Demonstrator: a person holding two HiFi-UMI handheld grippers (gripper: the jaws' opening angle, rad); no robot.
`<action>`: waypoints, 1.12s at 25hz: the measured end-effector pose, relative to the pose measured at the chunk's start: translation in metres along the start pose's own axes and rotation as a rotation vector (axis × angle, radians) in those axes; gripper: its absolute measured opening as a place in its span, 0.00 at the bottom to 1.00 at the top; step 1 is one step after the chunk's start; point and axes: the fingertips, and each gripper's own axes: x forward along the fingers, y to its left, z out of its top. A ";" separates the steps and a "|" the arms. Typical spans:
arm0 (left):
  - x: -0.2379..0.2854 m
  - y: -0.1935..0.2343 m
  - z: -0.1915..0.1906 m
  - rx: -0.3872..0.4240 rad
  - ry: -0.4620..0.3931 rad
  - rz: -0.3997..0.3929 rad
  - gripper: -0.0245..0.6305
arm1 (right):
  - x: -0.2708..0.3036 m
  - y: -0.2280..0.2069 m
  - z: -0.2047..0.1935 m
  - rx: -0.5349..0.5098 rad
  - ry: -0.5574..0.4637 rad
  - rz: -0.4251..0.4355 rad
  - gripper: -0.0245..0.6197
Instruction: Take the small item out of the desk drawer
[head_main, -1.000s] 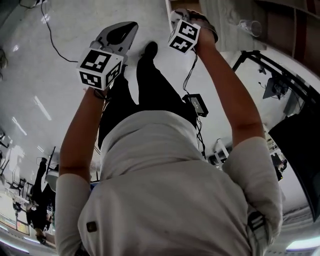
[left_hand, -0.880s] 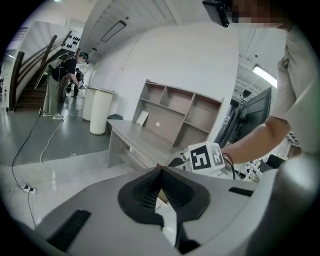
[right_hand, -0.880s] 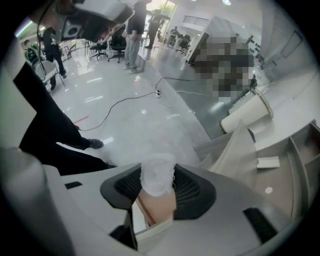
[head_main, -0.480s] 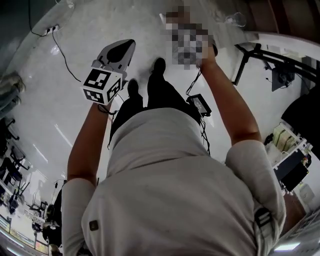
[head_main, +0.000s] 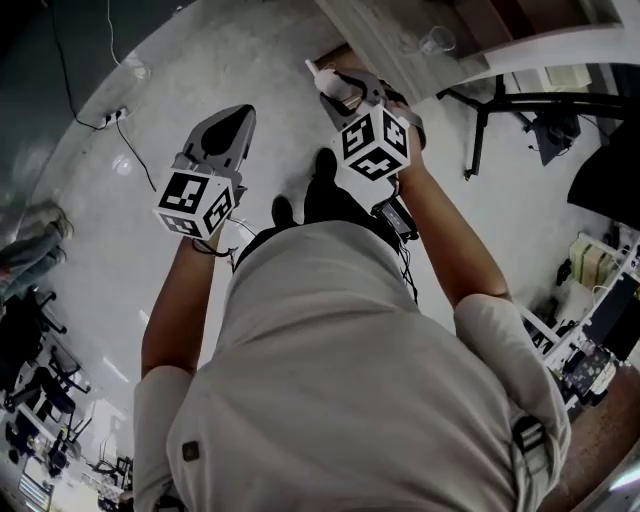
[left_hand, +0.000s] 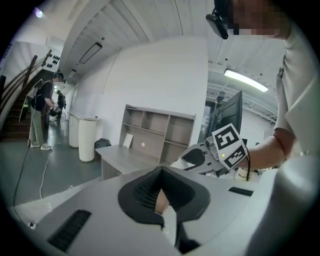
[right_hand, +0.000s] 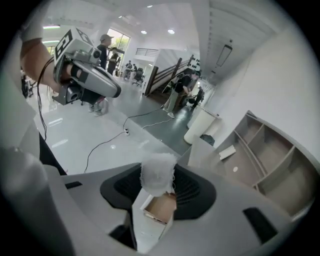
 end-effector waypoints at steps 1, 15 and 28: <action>-0.006 -0.001 0.006 0.013 -0.011 -0.005 0.06 | -0.008 0.000 0.005 0.031 -0.016 -0.015 0.32; -0.064 -0.041 0.049 0.083 -0.113 -0.087 0.06 | -0.110 0.025 0.053 0.281 -0.215 -0.179 0.32; -0.100 -0.075 0.051 0.090 -0.127 -0.178 0.06 | -0.174 0.059 0.064 0.376 -0.256 -0.258 0.32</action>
